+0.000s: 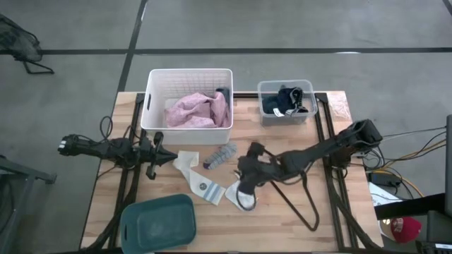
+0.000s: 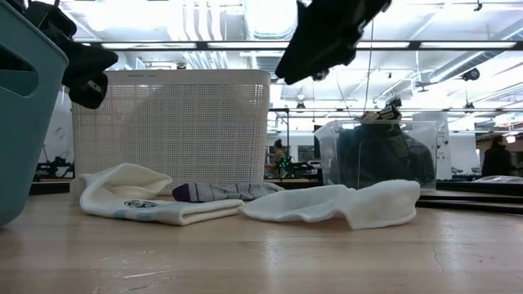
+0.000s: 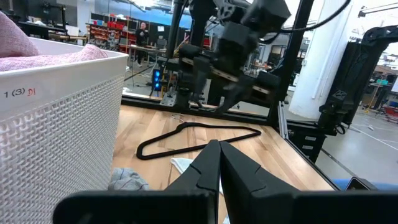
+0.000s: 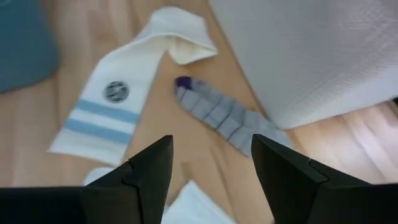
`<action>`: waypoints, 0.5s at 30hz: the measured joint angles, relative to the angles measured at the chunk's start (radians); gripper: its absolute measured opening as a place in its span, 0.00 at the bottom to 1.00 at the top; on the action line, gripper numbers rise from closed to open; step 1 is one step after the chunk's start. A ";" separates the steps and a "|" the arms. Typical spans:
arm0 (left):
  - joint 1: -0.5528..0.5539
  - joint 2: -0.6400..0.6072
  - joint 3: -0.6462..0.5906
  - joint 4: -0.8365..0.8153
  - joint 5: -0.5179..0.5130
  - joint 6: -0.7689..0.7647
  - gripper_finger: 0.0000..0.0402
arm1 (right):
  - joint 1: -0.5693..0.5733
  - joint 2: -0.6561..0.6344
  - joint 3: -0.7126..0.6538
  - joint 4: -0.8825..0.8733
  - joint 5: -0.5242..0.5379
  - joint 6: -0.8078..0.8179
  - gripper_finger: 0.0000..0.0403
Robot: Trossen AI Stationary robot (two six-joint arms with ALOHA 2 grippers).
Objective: Pick & Place Cloths
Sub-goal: Put the white sock in the blue bin
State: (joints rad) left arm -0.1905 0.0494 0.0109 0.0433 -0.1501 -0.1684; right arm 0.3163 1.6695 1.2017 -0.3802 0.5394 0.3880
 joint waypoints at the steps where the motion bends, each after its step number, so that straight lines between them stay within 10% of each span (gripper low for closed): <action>1: 0.000 0.000 0.000 0.000 0.000 0.000 0.03 | 0.009 0.000 -0.009 0.011 -0.001 -0.003 0.52; 15: 0.000 0.000 0.000 0.000 0.000 0.000 0.03 | 0.052 0.000 -0.184 0.183 -0.043 -0.030 0.47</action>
State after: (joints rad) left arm -0.1904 0.0494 0.0109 0.0433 -0.1501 -0.1684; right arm 0.3684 1.6695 1.0175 -0.1971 0.4964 0.3581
